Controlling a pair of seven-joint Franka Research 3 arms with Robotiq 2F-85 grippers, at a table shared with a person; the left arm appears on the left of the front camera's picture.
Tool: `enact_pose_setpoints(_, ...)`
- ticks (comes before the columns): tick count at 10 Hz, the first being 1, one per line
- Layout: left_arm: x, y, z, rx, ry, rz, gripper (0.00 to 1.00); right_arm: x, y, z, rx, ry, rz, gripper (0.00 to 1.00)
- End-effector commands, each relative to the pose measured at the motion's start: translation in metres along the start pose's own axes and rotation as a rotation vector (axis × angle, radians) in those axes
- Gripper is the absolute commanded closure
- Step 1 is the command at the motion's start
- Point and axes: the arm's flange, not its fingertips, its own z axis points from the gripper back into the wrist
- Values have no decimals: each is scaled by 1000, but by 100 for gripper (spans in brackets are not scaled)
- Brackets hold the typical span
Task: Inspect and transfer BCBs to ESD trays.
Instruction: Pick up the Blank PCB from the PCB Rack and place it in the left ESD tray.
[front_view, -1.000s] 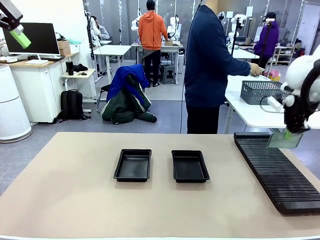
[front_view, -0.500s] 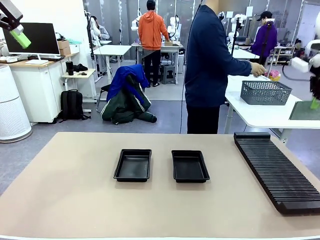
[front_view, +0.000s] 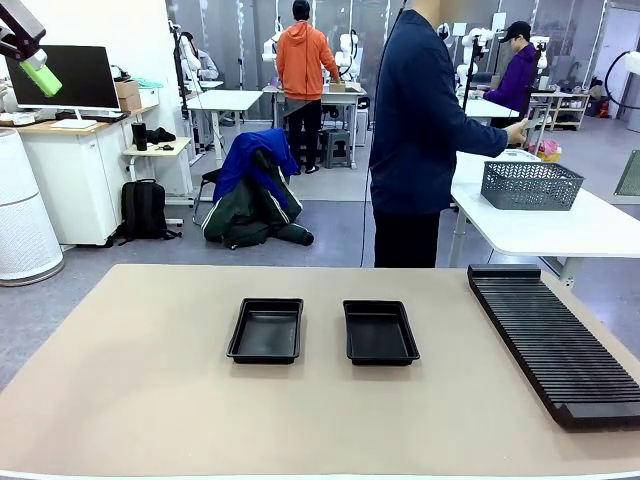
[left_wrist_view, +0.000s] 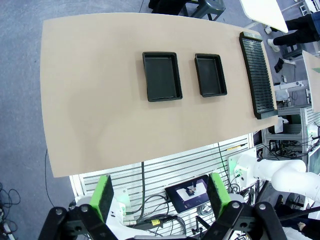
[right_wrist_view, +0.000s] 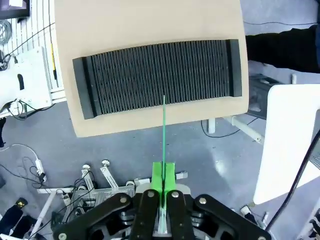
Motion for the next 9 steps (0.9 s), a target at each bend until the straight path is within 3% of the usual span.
enact_pose_setpoints(1, 0, 1, -1, 1, -5, 2, 0, -4, -5, -2, 13, -30, 22, 98)
enact_pose_setpoints(9, 0, 1, -1, 1, -5, 2, 0, 0, 0, 0, 0, 0, 0, 98)
